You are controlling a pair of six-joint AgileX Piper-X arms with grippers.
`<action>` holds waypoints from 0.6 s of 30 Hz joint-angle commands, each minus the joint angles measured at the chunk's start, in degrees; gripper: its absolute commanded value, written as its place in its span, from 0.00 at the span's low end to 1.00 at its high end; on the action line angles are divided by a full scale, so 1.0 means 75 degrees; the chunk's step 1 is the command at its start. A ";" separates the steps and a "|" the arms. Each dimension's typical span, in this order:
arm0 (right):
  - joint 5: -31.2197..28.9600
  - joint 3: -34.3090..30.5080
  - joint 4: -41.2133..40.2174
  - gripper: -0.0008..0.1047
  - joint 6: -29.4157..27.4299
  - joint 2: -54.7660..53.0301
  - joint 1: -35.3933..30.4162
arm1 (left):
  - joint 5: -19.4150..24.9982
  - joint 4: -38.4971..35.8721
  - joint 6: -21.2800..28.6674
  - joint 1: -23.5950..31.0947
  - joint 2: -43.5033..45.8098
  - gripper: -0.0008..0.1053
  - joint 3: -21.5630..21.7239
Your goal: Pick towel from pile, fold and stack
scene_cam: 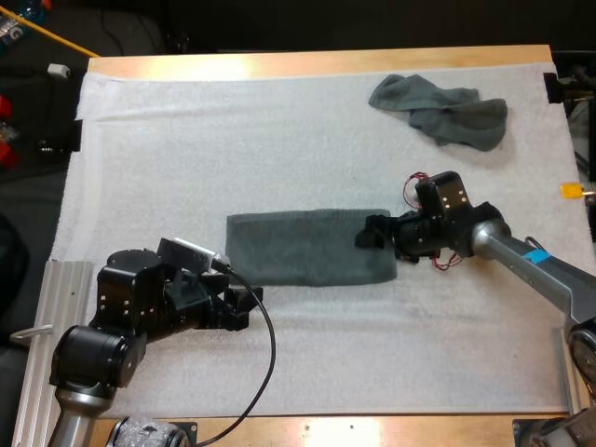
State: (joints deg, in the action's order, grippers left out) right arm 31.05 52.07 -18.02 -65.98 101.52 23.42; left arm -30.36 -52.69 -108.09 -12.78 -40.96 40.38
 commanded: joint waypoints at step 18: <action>-0.5030 -0.0027 -0.4005 0.01 -0.2468 -0.2017 0.0079 | -0.0045 -0.0851 0.0625 -0.0026 0.0002 0.59 0.0042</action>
State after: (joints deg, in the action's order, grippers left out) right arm -2.50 51.95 -45.11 -82.53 87.21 24.17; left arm -30.36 -58.80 -103.71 -12.78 -40.96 40.38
